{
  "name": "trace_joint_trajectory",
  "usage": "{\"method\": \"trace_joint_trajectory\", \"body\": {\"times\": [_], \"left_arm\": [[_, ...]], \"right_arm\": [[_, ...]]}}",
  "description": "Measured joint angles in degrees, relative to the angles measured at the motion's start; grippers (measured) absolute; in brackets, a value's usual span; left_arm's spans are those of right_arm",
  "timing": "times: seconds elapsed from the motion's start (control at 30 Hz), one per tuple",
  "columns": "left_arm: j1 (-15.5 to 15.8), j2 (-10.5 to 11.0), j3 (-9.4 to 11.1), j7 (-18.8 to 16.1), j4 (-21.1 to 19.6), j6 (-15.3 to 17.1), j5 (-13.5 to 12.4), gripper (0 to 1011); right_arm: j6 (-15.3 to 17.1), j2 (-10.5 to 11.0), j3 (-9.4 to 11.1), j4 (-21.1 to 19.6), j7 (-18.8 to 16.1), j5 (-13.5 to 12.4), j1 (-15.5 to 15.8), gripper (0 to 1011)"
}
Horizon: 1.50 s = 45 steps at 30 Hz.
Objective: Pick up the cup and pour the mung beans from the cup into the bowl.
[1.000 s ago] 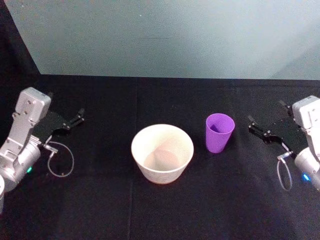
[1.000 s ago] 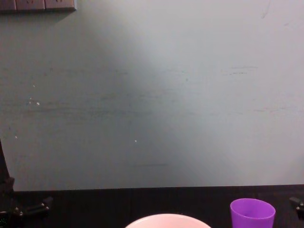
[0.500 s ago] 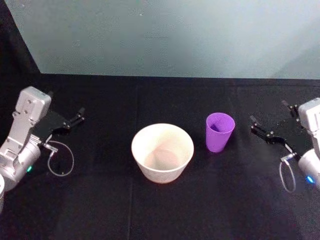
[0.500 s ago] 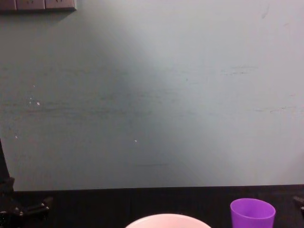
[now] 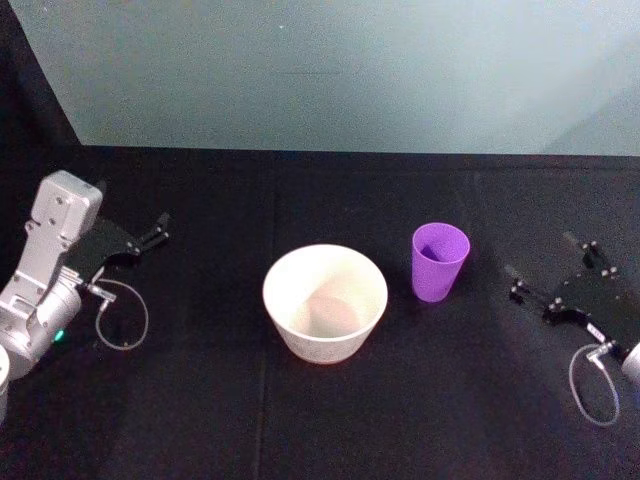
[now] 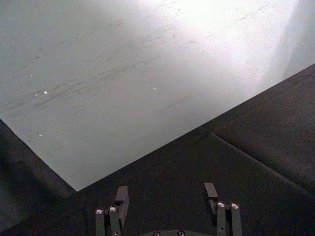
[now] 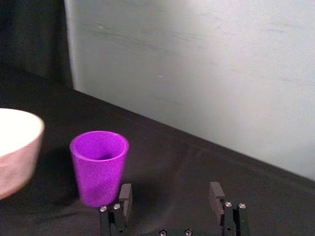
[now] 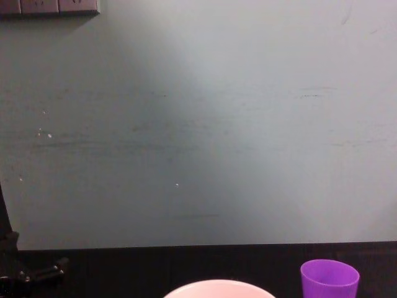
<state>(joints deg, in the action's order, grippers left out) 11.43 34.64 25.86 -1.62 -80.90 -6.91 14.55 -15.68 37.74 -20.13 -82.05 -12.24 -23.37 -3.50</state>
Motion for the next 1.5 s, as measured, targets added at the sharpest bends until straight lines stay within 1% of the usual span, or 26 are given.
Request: {"method": "trace_joint_trajectory", "body": {"times": [0.03, 0.07, 0.1, 0.13, 0.17, 0.23, 0.27, 0.4, 0.47, 0.5, 0.67, 0.8, 0.83, 1.13, 1.23, 1.5], "left_arm": [[0.0, 0.0, 0.0, 0.0, 0.0, 0.0, 0.0, 1000], [0.0, 0.0, 0.0, 0.0, 0.0, 0.0, 0.0, 1000], [0.0, 0.0, 0.0, 0.0, 0.0, 0.0, 0.0, 1000], [0.0, 0.0, 0.0, 0.0, 0.0, 0.0, 0.0, 1000], [0.0, 0.0, 0.0, 0.0, 0.0, 0.0, 0.0, 1000], [0.0, 0.0, 0.0, 0.0, 0.0, 0.0, 0.0, 1000], [0.0, 0.0, 0.0, 0.0, 0.0, 0.0, 0.0, 1000], [0.0, 0.0, 0.0, 0.0, 0.0, 0.0, 0.0, 1000], [0.0, 0.0, 0.0, 0.0, 0.0, 0.0, 0.0, 1000], [0.0, 0.0, 0.0, 0.0, 0.0, 0.0, 0.0, 1000], [0.0, 0.0, 0.0, 0.0, 0.0, 0.0, 0.0, 1000], [0.0, 0.0, 0.0, 0.0, 0.0, 0.0, 0.0, 1000], [0.0, 0.0, 0.0, 0.0, 0.0, 0.0, 0.0, 1000], [0.0, 0.0, 0.0, 0.0, 0.0, 0.0, 0.0, 1000], [0.0, 0.0, 0.0, 0.0, 0.0, 0.0, 0.0, 1000], [0.0, 0.0, 0.0, 0.0, 0.0, 0.0, 0.0, 1000]], "right_arm": [[-0.3, 0.0, 0.0, 0.3, -1.2, -0.8, 0.0, 1002], [-0.9, -0.1, 0.1, 1.0, -3.6, -2.3, 0.0, 1002], [-1.1, -0.3, 0.1, 1.4, -4.8, -3.0, -0.1, 1002], [-1.3, -0.5, 0.1, 2.0, -6.8, -4.2, -0.2, 1002], [-1.3, -0.5, 0.1, 2.0, -6.8, -4.2, -0.2, 1002], [-1.3, -1.3, -0.2, 3.2, -10.1, -5.7, -0.8, 1002], [-1.3, -1.3, -0.2, 3.2, -10.1, -5.7, -0.8, 1002], [-0.9, -2.5, -0.7, 4.3, -13.2, -6.7, -1.8, 1002], [-0.4, -3.3, -1.1, 4.5, -14.0, -6.7, -2.2, 1002], [-0.4, -3.3, -1.1, 4.5, -14.0, -6.7, -2.2, 1002], [0.8, -5.2, -1.8, 5.4, -14.7, -5.5, -3.4, 1002], [1.3, -6.1, -2.0, 6.0, -14.7, -4.7, -4.1, 1002], [1.5, -6.7, -2.1, 6.3, -14.7, -4.4, -4.5, 1002], [2.4, -9.3, -1.8, 8.0, -14.3, -2.7, -6.3, 1002], [2.6, -9.9, -1.7, 8.2, -14.0, -2.4, -6.6, 1002], [3.2, -12.3, -1.2, 9.8, -13.6, -1.4, -8.0, 1002]]}}
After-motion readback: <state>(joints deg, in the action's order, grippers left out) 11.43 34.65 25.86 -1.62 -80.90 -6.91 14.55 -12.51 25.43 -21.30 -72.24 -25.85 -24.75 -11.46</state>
